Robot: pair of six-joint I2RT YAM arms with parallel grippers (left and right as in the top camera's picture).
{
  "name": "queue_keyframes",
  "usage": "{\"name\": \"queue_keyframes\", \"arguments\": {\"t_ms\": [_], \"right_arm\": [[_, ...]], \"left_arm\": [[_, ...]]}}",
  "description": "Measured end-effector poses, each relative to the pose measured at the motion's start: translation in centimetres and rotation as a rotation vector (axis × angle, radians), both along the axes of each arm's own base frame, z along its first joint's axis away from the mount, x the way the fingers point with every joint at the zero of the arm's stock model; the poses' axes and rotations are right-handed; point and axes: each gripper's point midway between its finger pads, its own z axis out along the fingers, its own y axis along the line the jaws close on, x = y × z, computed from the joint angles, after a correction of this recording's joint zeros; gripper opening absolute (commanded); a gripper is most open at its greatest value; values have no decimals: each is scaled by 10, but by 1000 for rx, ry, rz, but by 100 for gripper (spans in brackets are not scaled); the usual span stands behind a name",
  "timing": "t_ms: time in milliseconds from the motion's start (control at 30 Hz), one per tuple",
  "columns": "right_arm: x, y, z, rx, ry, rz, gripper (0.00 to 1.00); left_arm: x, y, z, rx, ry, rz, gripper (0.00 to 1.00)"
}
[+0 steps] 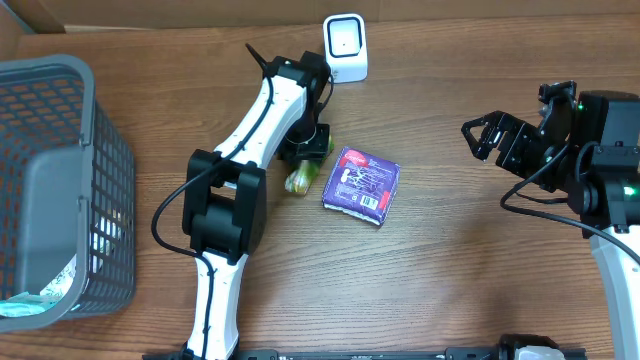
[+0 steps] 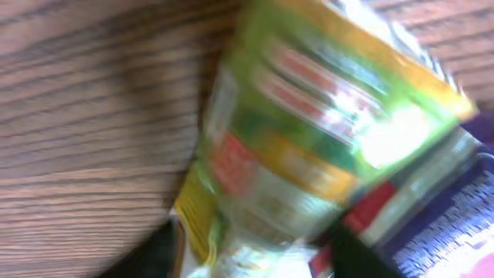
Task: Scan the item barcode
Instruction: 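Carry the green packet out and set it beside the purple pack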
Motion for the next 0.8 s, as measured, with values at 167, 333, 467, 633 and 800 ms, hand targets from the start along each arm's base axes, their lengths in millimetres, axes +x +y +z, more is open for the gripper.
{"name": "queue_keyframes", "arguments": {"t_ms": [167,333,467,633,800], "right_arm": [[0,0,0,0,1,-1,100],[0,0,0,0,0,0,100],[0,0,0,0,1,-1,100],[0,0,0,0,1,0,100],[-1,0,-1,1,5,0,100]], "left_arm": [[5,-3,0,-10,-20,-2,95],[0,0,9,-7,5,-31,95],[20,1,49,-26,-71,-35,97],[51,20,143,-83,-300,17,100],[32,79,259,-95,-541,131,100]]}}
